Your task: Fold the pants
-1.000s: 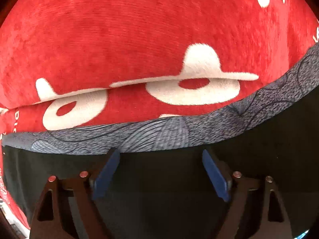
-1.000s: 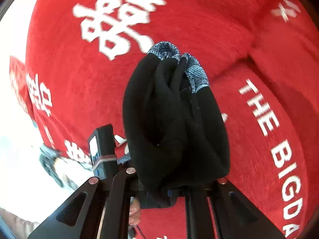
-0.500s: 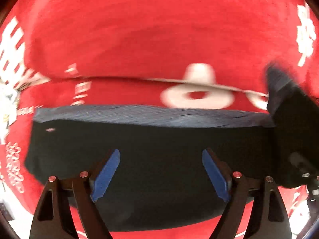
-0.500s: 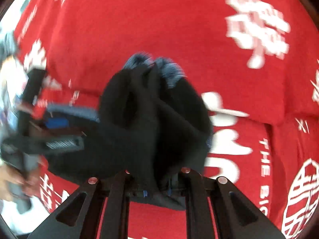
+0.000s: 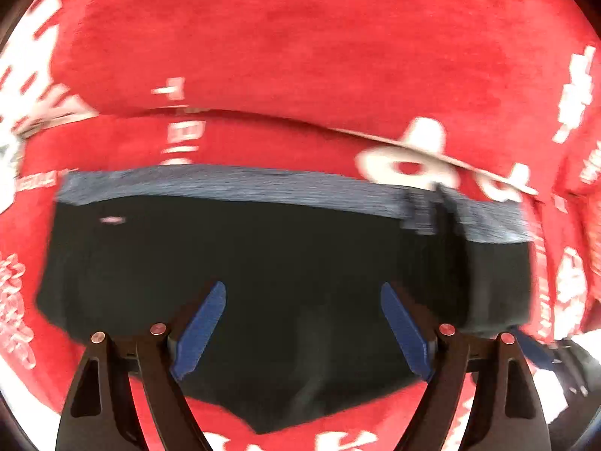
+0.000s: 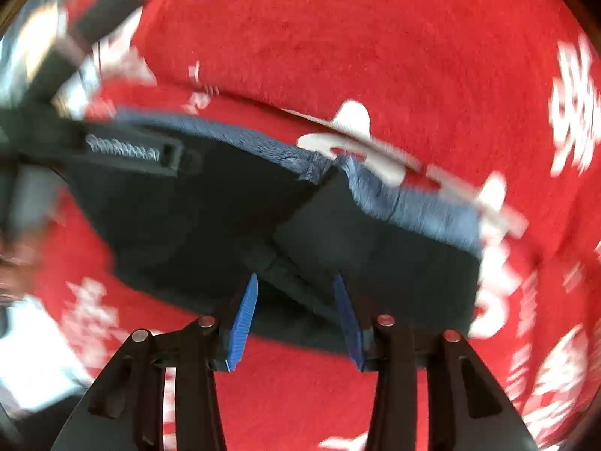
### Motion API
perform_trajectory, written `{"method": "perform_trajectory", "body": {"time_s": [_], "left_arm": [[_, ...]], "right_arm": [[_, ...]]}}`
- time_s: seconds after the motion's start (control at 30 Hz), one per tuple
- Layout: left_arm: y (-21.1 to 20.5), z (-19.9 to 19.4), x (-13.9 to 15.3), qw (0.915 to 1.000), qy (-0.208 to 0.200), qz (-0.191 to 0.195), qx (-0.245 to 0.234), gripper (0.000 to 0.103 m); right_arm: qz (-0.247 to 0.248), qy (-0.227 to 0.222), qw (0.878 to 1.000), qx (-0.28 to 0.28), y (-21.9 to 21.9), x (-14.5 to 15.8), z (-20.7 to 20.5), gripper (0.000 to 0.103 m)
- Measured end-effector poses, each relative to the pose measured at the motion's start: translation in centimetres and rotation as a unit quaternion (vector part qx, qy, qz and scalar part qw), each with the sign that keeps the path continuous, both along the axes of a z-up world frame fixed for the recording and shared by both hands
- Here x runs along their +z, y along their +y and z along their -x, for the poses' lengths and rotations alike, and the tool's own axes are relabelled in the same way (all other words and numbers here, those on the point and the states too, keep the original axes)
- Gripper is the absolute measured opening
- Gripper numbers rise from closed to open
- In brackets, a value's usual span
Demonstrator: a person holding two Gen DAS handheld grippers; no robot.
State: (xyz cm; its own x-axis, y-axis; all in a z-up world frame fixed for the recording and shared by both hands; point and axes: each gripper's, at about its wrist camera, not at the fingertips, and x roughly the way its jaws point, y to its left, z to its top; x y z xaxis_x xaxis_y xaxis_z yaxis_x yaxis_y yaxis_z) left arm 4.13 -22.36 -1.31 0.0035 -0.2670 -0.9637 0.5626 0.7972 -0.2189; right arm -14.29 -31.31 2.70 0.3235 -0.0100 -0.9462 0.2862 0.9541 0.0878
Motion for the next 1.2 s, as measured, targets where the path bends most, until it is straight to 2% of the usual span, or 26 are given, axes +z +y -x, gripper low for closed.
{"method": "perform_trajectory", "body": {"time_s": [0.03,0.07,0.13,0.2,0.27,0.3,0.4,0.47,0.53,0.57,0.6,0.63,0.67,0.7,0.77,0.83,0.9,0.97,1.03,1.07,1.13,1.2], "left_arm": [[-0.8,0.5,0.0,0.9996,0.022,0.016,-0.012,0.086],[-1.5,0.9,-0.3,0.9975,0.054,0.037,-0.026,0.086],[-2.8,1.6,-1.0,0.9913,0.106,0.065,-0.043,0.086],[-4.3,2.4,-1.8,0.9830,0.150,0.087,-0.059,0.086],[-5.3,3.3,-2.3,0.9788,0.170,0.093,-0.067,0.086],[-5.7,3.6,-2.6,0.9772,0.177,0.094,-0.069,0.086],[-6.8,4.0,-3.5,0.9719,0.204,0.098,-0.066,0.086],[-7.4,4.2,-4.1,0.9701,0.215,0.095,-0.061,0.086],[-7.9,4.8,-4.2,0.9728,0.207,0.082,-0.063,0.083],[-8.1,5.0,-4.0,0.9744,0.200,0.079,-0.066,0.077],[-8.4,5.2,-3.9,0.9763,0.191,0.073,-0.070,0.069],[-8.4,5.2,-3.8,0.9780,0.183,0.069,-0.073,0.066],[-8.6,5.3,-3.6,0.9796,0.174,0.068,-0.074,0.062],[-8.6,5.5,-3.3,0.9811,0.165,0.067,-0.075,0.053],[-8.5,5.6,-2.3,0.9834,0.148,0.070,-0.079,0.051],[-7.8,5.9,-0.9,0.9852,0.126,0.083,-0.081,0.051],[-6.7,6.5,-0.1,0.9880,0.104,0.080,-0.080,0.051],[-6.0,7.0,-0.7,0.9932,0.077,0.049,-0.073,0.051],[-5.7,7.1,-1.9,0.9949,0.071,0.010,-0.071,0.051],[-5.4,6.9,-2.1,0.9947,0.076,0.005,-0.069,0.051],[-4.9,6.4,-1.7,0.9954,0.073,0.014,-0.062,0.051],[-4.7,5.9,-0.6,0.9962,0.054,0.019,-0.065,0.051]], "right_arm": [[-0.065,-0.008,0.997,-0.044,-1.4,-0.1,1.0,0.048],[-0.148,-0.015,0.983,-0.112,-3.6,-0.9,2.2,0.048],[-0.270,-0.024,0.938,-0.215,-7.3,-3.2,4.8,0.048],[-0.368,-0.040,0.875,-0.312,-9.9,-5.8,7.3,0.048],[-0.406,-0.047,0.842,-0.352,-10.9,-7.5,8.6,0.048],[-0.415,-0.051,0.831,-0.366,-11.0,-8.1,9.2,0.048],[-0.438,-0.068,0.810,-0.384,-10.8,-9.4,9.7,0.048],[-0.457,-0.065,0.788,-0.407,-10.7,-10.6,10.0,0.048],[-0.475,-0.065,0.766,-0.429,-10.5,-11.8,10.3,0.048],[-0.479,-0.068,0.758,-0.437,-10.1,-12.1,10.6,0.048],[-0.485,-0.073,0.750,-0.445,-10.5,-12.5,10.8,0.047],[-0.488,-0.081,0.741,-0.454,-10.5,-12.7,11.0,0.032],[-0.485,-0.085,0.741,-0.458,-10.7,-12.5,10.9,0.018],[-0.479,-0.090,0.744,-0.458,-11.0,-12.3,10.7,0.013],[-0.470,-0.095,0.755,-0.447,-11.4,-11.5,10.1,0.013],[-0.460,-0.104,0.777,-0.417,-11.8,-10.0,9.1,0.013],[-0.452,-0.097,0.793,-0.396,-11.2,-9.4,8.8,0.013],[-0.444,-0.075,0.802,-0.392,-10.4,-10.1,8.8,0.013],[-0.422,-0.046,0.817,-0.391,-9.7,-11.7,8.5,0.013],[-0.412,-0.035,0.823,-0.389,-9.4,-12.6,8.4,0.013],[-0.417,-0.039,0.822,-0.387,-9.5,-12.7,8.4,0.016],[-0.414,-0.027,0.837,-0.355,-9.5,-11.9,7.9,0.022]]}}
